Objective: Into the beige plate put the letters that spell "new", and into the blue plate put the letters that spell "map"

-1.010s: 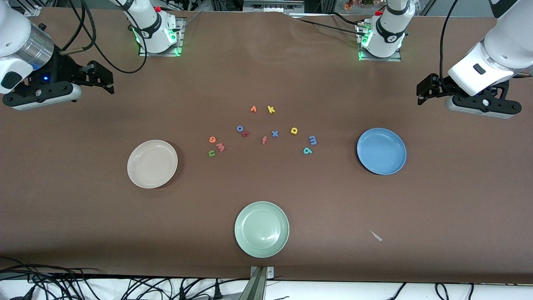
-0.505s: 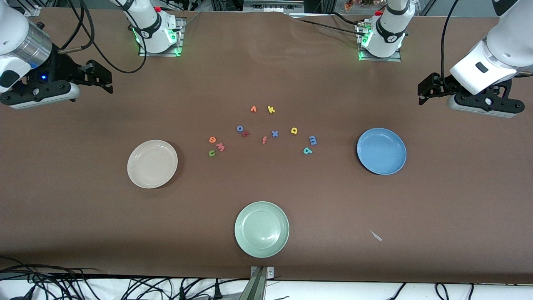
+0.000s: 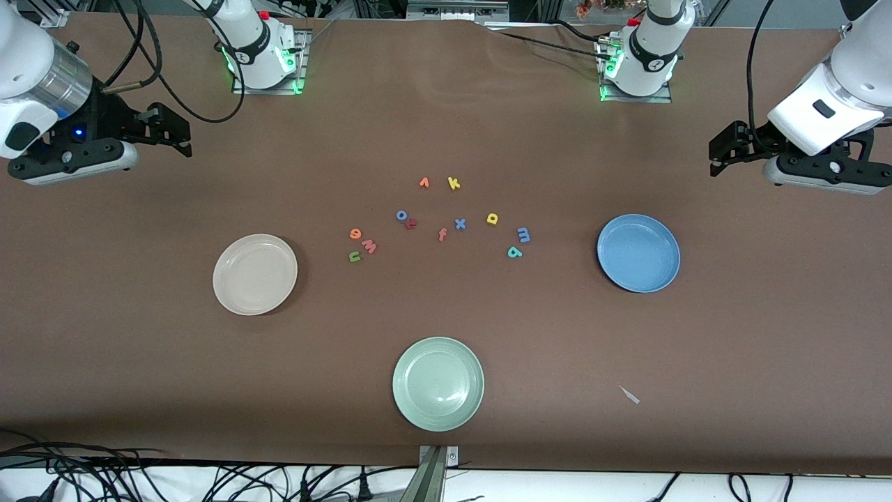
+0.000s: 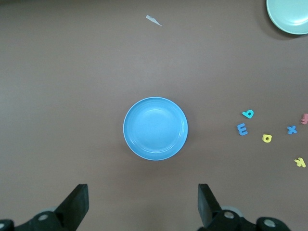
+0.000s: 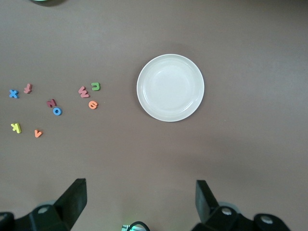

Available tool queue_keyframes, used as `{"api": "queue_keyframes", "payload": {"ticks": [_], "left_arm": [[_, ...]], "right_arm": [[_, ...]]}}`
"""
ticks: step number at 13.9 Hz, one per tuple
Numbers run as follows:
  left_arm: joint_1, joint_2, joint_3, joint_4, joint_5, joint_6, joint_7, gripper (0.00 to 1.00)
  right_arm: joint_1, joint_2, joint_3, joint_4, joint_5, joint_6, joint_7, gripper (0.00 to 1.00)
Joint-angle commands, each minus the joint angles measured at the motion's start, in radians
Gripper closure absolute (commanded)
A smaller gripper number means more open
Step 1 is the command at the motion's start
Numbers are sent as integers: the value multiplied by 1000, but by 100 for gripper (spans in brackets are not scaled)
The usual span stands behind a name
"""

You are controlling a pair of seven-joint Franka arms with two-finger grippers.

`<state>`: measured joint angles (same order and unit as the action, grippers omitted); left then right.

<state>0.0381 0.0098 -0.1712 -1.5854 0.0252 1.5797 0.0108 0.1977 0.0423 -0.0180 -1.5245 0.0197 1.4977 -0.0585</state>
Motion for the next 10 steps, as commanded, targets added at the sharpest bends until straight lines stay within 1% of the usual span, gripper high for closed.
{"api": "queue_keyframes", "payload": {"ticks": [1, 3, 10], "left_arm": [[37, 18, -1, 32, 7, -14, 20, 0], [37, 30, -1, 33, 7, -3, 20, 0], [45, 29, -10, 39, 5, -7, 21, 0]], "right_arm": [[-7, -22, 1, -20, 9, 4, -12, 0], [-7, -22, 1, -20, 9, 4, -12, 0], [-7, -24, 1, -20, 9, 3, -12, 0]]}}
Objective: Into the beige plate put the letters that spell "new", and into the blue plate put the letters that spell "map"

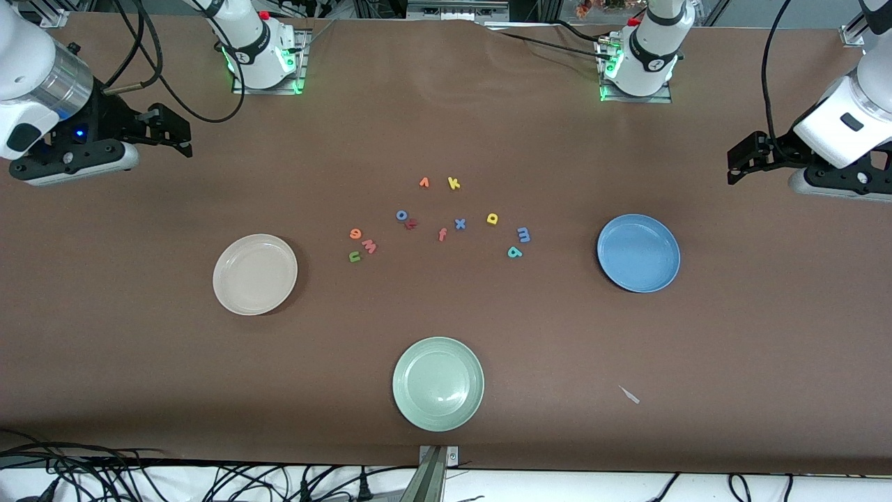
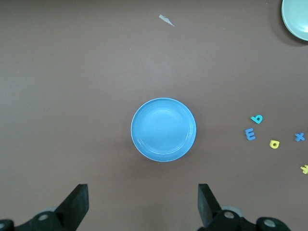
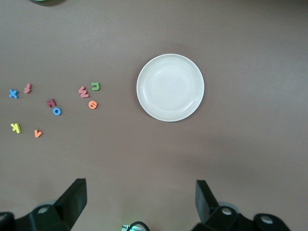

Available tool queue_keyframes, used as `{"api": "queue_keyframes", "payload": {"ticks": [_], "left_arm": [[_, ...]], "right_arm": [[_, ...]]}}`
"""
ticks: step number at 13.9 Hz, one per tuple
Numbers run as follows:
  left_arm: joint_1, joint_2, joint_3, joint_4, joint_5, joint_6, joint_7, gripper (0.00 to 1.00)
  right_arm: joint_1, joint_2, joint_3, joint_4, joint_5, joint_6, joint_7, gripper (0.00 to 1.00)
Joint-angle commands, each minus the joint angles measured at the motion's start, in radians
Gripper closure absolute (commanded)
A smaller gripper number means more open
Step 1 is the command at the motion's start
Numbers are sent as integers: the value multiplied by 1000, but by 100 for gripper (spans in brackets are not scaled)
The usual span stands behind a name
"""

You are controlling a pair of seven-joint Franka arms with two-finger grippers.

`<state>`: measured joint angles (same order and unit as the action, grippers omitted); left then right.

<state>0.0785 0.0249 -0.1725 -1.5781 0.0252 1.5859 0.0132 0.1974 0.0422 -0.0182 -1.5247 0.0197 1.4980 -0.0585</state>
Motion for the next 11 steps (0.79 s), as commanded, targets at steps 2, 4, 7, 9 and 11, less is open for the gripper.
{"api": "queue_keyframes", "payload": {"ticks": [2, 4, 7, 9, 11], "left_arm": [[1, 15, -9, 32, 6, -14, 17, 0], [-3, 15, -9, 33, 6, -12, 19, 0], [6, 6, -10, 33, 6, -50, 19, 0], [1, 4, -13, 33, 6, -55, 17, 0], [-2, 6, -12, 36, 7, -53, 17, 0]], "right_arm": [[-7, -24, 1, -20, 9, 2, -12, 0], [-7, -24, 1, -20, 9, 2, -12, 0], [-7, -24, 0, -20, 9, 2, -12, 0], [-7, -24, 0, -20, 9, 2, -14, 0], [-7, -24, 0, -20, 9, 4, -12, 0]]}}
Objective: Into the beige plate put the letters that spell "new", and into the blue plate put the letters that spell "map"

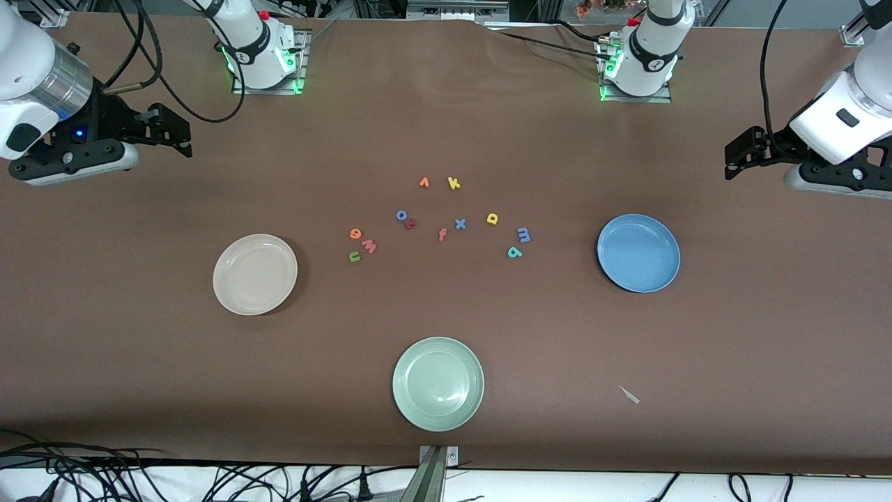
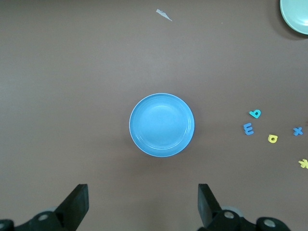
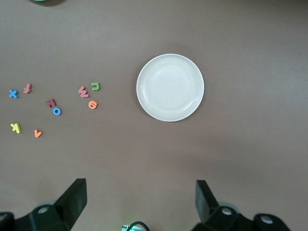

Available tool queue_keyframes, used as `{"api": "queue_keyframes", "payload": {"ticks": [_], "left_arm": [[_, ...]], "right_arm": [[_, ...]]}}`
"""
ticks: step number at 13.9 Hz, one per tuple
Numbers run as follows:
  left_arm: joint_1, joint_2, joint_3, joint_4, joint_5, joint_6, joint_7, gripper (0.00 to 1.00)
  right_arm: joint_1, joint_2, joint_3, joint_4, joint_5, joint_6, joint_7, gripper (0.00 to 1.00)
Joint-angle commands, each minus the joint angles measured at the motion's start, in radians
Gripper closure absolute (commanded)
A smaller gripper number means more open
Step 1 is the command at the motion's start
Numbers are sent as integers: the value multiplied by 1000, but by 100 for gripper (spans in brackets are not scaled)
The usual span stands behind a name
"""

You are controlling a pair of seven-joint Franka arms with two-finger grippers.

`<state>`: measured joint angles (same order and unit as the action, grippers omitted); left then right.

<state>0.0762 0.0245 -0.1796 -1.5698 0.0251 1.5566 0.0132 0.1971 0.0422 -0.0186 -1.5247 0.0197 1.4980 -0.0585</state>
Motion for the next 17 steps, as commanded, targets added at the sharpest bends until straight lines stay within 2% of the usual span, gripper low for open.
{"api": "queue_keyframes", "payload": {"ticks": [1, 12, 17], "left_arm": [[1, 8, -4, 27, 7, -21, 17, 0], [19, 12, 5, 28, 1, -12, 19, 0], [27, 35, 5, 27, 4, 68, 17, 0]], "right_arm": [[-7, -24, 0, -20, 9, 4, -14, 0], [-7, -24, 0, -20, 9, 4, -12, 0], [-7, -22, 0, -20, 9, 4, -12, 0]]}}
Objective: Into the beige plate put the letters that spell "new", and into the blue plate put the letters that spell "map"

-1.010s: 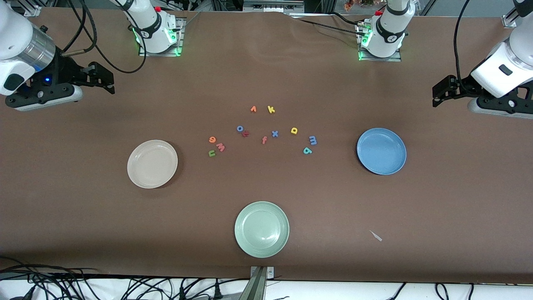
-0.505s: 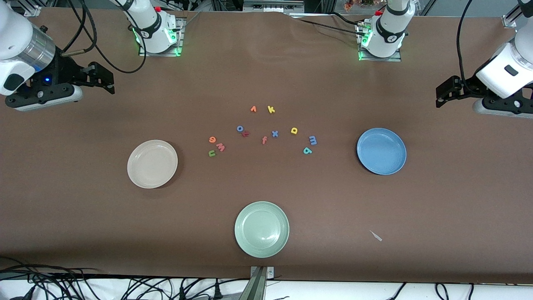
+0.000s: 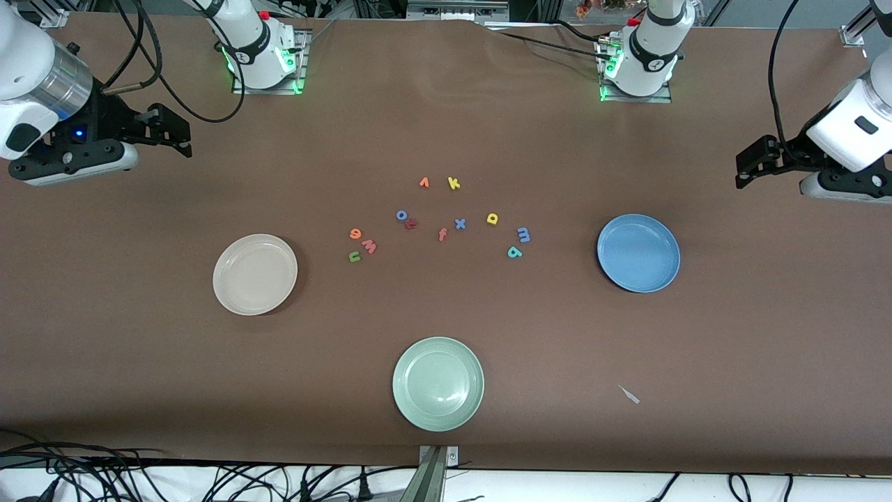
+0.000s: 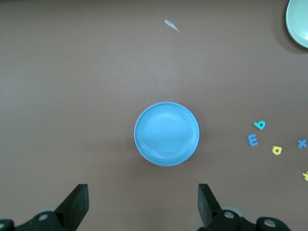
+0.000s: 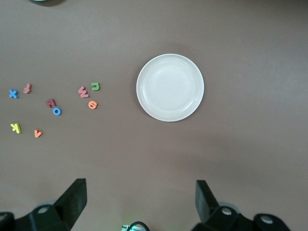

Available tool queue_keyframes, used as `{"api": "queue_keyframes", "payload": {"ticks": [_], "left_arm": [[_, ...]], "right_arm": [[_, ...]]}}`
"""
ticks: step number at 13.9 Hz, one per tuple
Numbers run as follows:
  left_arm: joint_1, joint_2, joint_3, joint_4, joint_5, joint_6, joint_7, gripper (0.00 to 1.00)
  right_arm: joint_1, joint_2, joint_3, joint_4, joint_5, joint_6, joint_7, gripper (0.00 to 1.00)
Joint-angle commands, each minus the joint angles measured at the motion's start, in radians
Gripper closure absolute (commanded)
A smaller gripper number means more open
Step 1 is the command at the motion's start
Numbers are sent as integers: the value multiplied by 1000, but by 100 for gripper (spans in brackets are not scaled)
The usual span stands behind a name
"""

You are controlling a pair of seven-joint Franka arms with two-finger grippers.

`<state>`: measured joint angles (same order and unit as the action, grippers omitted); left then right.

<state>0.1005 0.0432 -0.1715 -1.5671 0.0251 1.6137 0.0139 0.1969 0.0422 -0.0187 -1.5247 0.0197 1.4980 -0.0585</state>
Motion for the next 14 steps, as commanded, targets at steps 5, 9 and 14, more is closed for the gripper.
{"api": "queue_keyframes", "payload": {"ticks": [5, 9, 14], "left_arm": [[18, 27, -2, 21, -39, 9, 15, 0], [16, 21, -11, 21, -28, 6, 15, 0], [16, 23, -13, 21, -24, 8, 15, 0]], "right_arm": [[-7, -22, 0, -20, 9, 4, -12, 0], [-7, -22, 0, -22, 9, 4, -12, 0], [-7, -22, 2, -22, 9, 4, -10, 0]]}}
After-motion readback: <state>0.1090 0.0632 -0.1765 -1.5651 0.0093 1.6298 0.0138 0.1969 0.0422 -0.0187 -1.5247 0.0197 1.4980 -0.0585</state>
